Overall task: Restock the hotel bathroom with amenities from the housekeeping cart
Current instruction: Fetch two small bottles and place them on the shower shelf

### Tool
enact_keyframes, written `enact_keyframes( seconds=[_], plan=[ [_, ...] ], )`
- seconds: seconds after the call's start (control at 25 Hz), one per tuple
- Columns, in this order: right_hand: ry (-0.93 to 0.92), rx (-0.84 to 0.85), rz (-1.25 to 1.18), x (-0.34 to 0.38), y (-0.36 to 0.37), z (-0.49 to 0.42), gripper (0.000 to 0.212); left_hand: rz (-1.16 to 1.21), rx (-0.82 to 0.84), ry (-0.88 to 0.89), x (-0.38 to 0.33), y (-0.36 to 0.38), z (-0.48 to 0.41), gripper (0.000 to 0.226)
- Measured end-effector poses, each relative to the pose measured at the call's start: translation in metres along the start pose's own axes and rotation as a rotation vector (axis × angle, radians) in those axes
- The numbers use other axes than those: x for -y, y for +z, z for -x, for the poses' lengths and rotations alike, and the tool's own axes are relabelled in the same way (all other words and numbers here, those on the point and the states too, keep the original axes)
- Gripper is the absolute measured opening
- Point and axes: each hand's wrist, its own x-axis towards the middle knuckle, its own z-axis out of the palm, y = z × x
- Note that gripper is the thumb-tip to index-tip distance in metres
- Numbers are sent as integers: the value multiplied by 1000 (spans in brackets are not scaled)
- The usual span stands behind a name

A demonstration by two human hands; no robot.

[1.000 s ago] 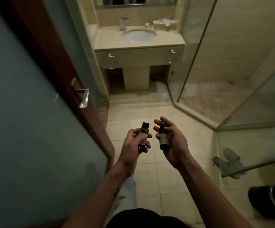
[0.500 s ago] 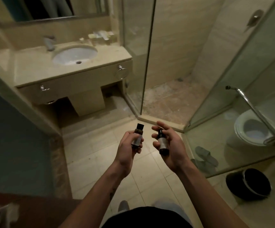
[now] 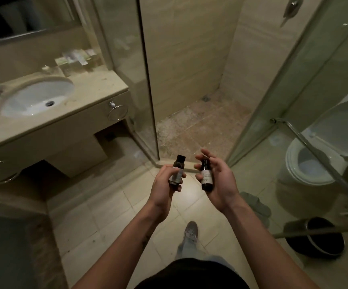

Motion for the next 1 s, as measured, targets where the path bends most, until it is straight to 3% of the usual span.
enact_keyframes(
  seconds=[0.24,0.52,0.76,1.0],
  plan=[
    [-32,68,68,87,2,-110,34,99,1,11,-42,72,-113,10],
    [-54,1,13,153,0,-206,42,1,68,-6,-81,122,-223,17],
    [-112,-33,-15,192,17,-331,42,55,138,-59,-116,152,-355,16],
    [-248,-72,-22,255,52,-442,56,102,221,-87,-170,193,-486,15]
  ],
)
